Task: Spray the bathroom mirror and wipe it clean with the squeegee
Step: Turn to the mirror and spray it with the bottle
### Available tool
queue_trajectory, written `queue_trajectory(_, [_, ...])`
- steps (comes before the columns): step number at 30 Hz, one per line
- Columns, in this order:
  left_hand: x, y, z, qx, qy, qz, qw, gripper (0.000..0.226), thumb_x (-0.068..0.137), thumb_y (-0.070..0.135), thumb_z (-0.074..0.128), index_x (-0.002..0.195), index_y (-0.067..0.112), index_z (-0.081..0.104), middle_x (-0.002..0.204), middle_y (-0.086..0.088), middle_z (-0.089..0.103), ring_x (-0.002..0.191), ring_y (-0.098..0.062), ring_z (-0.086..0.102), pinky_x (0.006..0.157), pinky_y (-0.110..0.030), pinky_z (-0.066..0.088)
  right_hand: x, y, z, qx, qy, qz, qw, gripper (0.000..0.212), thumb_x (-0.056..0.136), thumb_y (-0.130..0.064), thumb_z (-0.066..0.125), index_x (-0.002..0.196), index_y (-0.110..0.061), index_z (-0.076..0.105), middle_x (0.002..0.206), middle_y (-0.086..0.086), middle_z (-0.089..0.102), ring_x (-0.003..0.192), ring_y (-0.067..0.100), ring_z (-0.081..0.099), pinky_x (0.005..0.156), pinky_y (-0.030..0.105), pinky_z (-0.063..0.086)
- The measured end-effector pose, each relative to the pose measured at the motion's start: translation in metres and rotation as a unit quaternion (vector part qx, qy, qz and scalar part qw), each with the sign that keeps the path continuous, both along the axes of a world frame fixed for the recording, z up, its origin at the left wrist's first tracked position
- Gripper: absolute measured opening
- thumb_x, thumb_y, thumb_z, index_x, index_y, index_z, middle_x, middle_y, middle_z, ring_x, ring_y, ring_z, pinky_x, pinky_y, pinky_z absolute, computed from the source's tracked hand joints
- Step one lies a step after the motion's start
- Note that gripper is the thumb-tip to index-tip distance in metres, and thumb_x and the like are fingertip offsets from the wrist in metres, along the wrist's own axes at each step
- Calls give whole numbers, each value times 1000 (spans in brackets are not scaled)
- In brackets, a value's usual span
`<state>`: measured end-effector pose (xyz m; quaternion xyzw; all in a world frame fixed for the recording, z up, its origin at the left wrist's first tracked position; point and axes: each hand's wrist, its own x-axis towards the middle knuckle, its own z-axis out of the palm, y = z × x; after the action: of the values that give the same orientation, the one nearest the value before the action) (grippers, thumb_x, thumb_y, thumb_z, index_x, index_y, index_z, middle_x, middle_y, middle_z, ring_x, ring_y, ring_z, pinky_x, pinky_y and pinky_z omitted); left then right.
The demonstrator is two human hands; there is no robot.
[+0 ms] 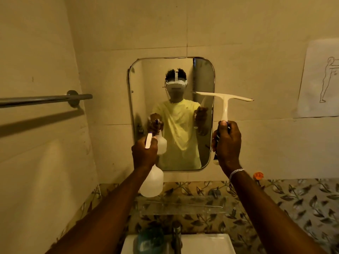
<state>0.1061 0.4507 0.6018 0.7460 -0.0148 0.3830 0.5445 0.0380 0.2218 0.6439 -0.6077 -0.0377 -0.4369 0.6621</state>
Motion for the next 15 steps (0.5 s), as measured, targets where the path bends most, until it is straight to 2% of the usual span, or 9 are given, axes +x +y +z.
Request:
queue_trajectory(3, [0,-7,-7,24,-36,-25,999,24,97,32,65,103,11,74,84,-2,70,72,-8,63,60,-23,53,0,-1,-1,5,-1,5,1000,28,111,-29,44,108,-4,57,75,8,57,59,22,52,49,28,44])
queue_trajectory(6, [4,-19,-10,34,-55,-31,997,21,98,32,64,98,13,73,79,3,67,71,-10,64,62,-25,53,0,-6,-3,8,2,5,1000,31,111,-30,44,110,-1,56,81,14,58,62,25,53,51,29,45])
queue_trajectory(8, [6,-30,-10,18,-56,-43,997,19,98,30,64,95,13,73,74,7,65,68,-4,61,61,-24,51,-1,-11,-4,6,7,-2,1000,32,111,-31,44,110,-1,56,77,12,58,60,25,52,48,29,45])
queue_trajectory(12, [11,-61,-14,-6,-60,-75,995,20,97,30,65,96,12,72,70,14,61,65,-1,59,53,-5,42,-3,-23,-4,8,6,-11,1000,33,111,-31,44,111,0,56,72,5,57,52,15,50,40,23,43])
queue_trajectory(15, [12,-84,-14,2,-62,-99,993,20,97,33,64,95,13,71,70,13,62,64,-1,60,53,-6,43,-3,-34,-6,6,9,-20,1000,32,111,-31,44,110,-1,56,71,2,58,49,12,50,40,23,43])
